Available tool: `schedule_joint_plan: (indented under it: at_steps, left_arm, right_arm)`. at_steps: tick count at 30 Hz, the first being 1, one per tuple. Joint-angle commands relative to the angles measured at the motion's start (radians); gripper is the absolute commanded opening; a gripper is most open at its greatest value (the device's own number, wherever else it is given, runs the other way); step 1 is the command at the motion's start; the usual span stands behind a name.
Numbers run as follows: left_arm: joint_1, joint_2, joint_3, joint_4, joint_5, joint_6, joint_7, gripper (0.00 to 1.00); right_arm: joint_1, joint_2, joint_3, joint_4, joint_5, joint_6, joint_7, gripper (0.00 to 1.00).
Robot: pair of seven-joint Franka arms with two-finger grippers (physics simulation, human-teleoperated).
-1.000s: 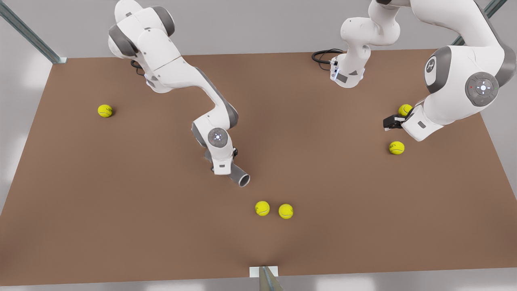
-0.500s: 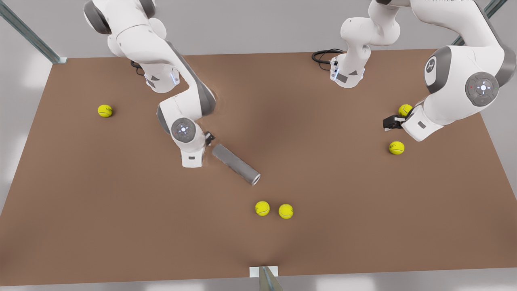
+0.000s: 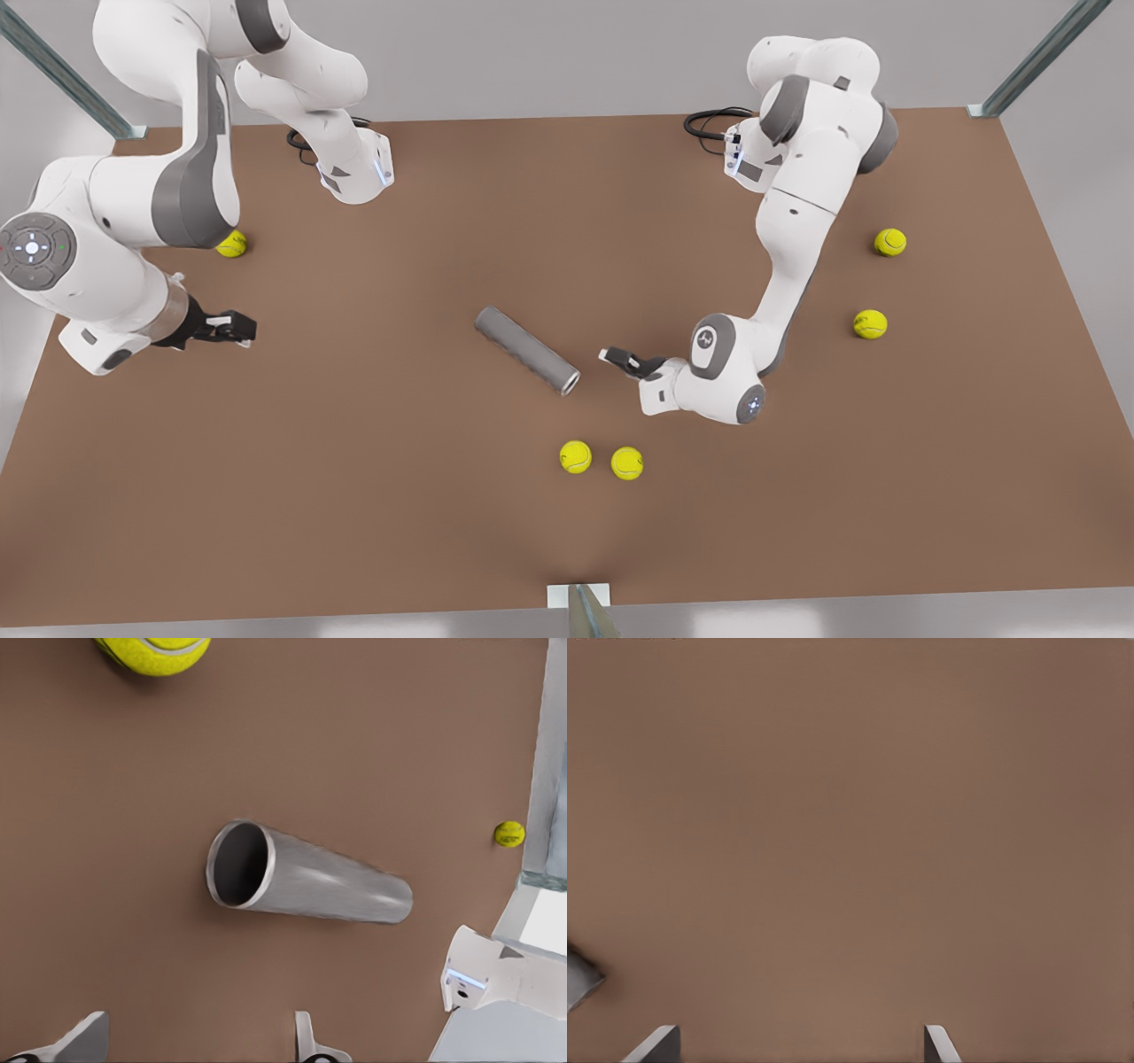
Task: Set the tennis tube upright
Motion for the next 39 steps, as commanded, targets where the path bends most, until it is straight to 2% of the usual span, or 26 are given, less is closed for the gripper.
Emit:
schedule_joint_plan:
  at_steps: [1,2,6,26,39]
  left_arm:
    - [0.001,0.003,-0.008,0.001,-0.135,0.005,0.002,1.0]
    - [0.001,0.026,-0.039,0.011,-0.145,0.065,-0.001,1.0]
    - [-0.008,0.066,-0.051,0.067,-0.145,0.073,0.002,1.0]
    - [-0.045,0.122,-0.03,0.102,-0.116,0.073,0.071,1.0]
    - [-0.078,0.16,-0.028,0.113,-0.188,0.097,0.075,1.0]
  right_arm:
    - [0.001,0.0,0.0,0.0,0.0,0.0,0.0,1.0]
    - [0.002,0.0,0.002,-0.002,0.0,0.0,0.0,1.0]
    - [0.004,0.0,0.002,-0.003,0.002,0.002,0.003,1.0]
    - [0.027,-0.002,0.003,-0.006,-0.001,0.008,-0.002,1.0]
    - [0.033,-0.002,0.005,0.002,0.006,0.011,-0.005,1.0]
